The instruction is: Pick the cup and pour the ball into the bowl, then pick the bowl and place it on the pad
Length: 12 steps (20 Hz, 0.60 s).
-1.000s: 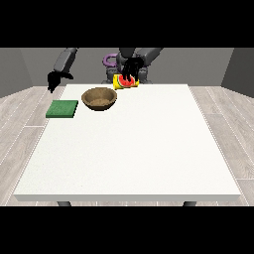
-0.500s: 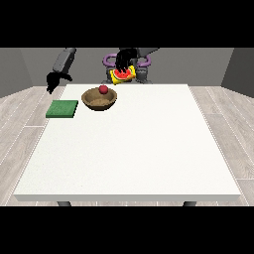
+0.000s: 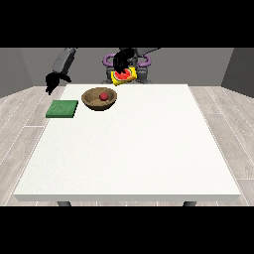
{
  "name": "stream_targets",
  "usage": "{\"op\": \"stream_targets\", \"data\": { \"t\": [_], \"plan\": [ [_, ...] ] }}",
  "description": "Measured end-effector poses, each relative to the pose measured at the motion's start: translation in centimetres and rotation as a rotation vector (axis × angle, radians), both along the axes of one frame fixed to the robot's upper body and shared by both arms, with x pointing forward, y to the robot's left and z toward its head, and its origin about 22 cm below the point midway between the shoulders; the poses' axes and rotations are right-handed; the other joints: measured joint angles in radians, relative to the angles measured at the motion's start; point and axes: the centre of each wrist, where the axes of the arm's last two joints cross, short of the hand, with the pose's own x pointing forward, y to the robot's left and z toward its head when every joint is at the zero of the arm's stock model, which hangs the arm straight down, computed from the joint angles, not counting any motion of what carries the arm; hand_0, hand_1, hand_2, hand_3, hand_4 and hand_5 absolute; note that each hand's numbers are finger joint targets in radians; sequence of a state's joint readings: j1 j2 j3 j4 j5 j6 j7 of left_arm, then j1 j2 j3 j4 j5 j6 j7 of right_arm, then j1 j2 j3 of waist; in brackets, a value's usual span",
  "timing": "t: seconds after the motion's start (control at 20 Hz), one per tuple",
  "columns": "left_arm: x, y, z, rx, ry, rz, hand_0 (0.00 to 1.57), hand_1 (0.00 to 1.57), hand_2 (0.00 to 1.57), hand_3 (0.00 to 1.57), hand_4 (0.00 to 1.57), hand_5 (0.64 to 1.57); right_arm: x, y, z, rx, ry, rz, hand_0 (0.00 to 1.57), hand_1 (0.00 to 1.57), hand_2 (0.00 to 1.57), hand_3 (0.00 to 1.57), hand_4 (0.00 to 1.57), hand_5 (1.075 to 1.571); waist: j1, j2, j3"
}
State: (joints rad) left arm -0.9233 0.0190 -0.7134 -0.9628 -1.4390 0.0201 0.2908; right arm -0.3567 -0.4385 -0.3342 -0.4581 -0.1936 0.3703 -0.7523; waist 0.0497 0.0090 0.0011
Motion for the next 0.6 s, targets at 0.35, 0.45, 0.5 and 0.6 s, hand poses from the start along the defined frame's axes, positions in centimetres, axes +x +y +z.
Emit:
{"op": "stream_targets", "data": {
  "t": [0.35, 0.45, 0.5, 0.6],
  "plan": [
    [0.3, 0.9, 0.6, 0.06, -0.018, 0.002, 1.05, 1.05, 1.57, 1.57, 1.05, 1.56, 0.4, 0.5, 0.1, 0.007, 0.01, 0.029, 0.0, 0.0, 0.28, 0.2, 0.74, 1.555, -0.019, -0.008, -0.0007],
    [0.2, 0.8, 1.7, 0.027, -0.011, -0.019, 0.21, 0.21, 1.57, 1.57, 1.02, 1.569, -0.1, 0.0, 0.0, 0.023, 0.04, 0.02, 0.0, 0.0, 0.34, 0.33, 0.72, 1.559, 0.015, -0.006, -0.0004],
    [0.4, 1.0, 2.3, -0.015, -0.004, -0.014, 0.0, 0.0, 1.57, 1.57, 0.96, 1.568, 0.2, 0.1, 0.0, 0.031, 0.053, 0.023, 0.0, 0.0, 0.34, 0.33, 0.72, 1.559, 0.026, -0.007, -0.0006],
    [1.4, 3.0, 3.5, -0.114, 0.003, 0.014, 0.0, 0.0, 1.57, 1.57, 0.75, 1.514, -0.7, -0.2, -0.5, 0.043, 0.073, 0.015, 0.0, 0.0, 0.34, 0.33, 0.72, 1.559, 0.047, -0.014, -0.0013]
  ]
}}
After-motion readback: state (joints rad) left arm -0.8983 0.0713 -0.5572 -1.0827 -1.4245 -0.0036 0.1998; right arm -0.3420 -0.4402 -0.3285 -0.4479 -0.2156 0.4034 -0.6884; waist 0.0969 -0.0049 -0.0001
